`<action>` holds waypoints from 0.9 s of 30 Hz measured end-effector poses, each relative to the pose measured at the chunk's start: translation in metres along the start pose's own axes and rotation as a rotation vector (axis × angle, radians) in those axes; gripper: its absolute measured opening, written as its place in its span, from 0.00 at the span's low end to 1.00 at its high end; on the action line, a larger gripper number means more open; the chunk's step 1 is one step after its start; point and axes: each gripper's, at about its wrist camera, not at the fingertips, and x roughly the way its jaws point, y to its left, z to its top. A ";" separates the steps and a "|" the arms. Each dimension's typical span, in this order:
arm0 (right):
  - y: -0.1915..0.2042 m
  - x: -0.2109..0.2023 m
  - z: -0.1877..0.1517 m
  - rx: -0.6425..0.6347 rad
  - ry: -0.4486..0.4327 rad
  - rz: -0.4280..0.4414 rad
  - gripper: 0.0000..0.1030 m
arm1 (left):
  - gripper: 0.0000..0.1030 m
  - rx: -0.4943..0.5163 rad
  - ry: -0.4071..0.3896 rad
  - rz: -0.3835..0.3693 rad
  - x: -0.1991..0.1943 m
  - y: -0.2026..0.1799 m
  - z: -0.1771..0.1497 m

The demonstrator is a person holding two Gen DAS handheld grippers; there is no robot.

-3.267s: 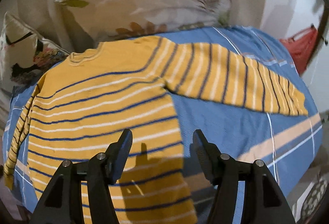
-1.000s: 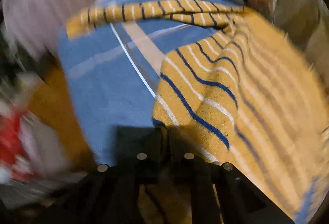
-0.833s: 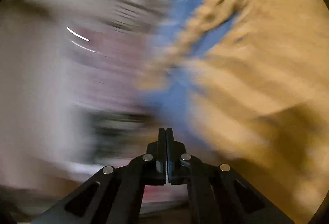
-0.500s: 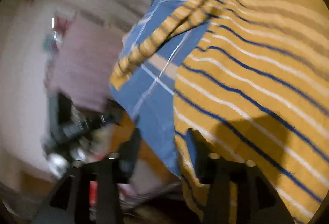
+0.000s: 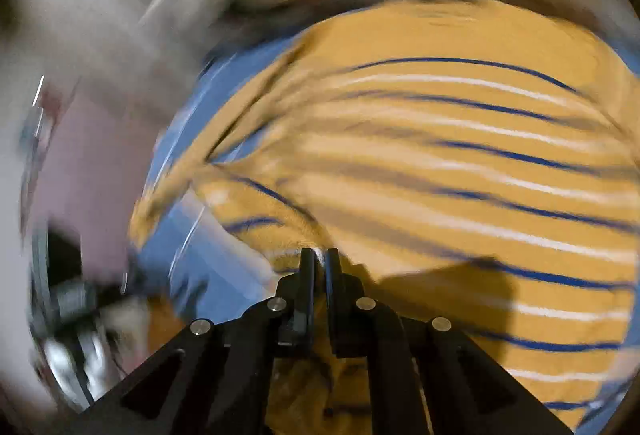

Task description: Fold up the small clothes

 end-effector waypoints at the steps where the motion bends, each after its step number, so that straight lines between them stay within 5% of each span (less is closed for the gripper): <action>1: -0.024 -0.006 0.004 0.065 -0.016 -0.007 0.05 | 0.44 0.008 0.013 -0.023 0.007 -0.007 0.000; 7: -0.076 -0.035 0.000 0.209 -0.042 -0.008 0.09 | 0.45 0.072 0.127 -0.109 0.060 -0.053 0.002; 14: -0.069 -0.041 -0.010 0.157 -0.033 -0.043 0.09 | 0.51 0.159 0.203 -0.171 0.109 -0.113 0.006; 18: -0.054 -0.036 -0.014 0.120 -0.057 -0.069 0.09 | 0.50 0.186 0.238 -0.134 0.133 -0.134 0.005; 19: -0.055 -0.039 -0.014 0.115 -0.063 -0.075 0.09 | 0.43 0.196 0.248 -0.093 0.140 -0.137 0.004; 20: -0.055 -0.042 -0.015 0.107 -0.069 -0.083 0.09 | 0.09 0.199 0.256 -0.075 0.143 -0.138 0.003; 21: -0.056 -0.045 -0.015 0.101 -0.074 -0.094 0.09 | 0.04 0.191 0.276 -0.059 0.146 -0.136 0.002; 27: -0.072 -0.061 -0.015 0.126 -0.099 -0.112 0.09 | 0.04 0.089 0.169 0.000 0.071 -0.087 0.003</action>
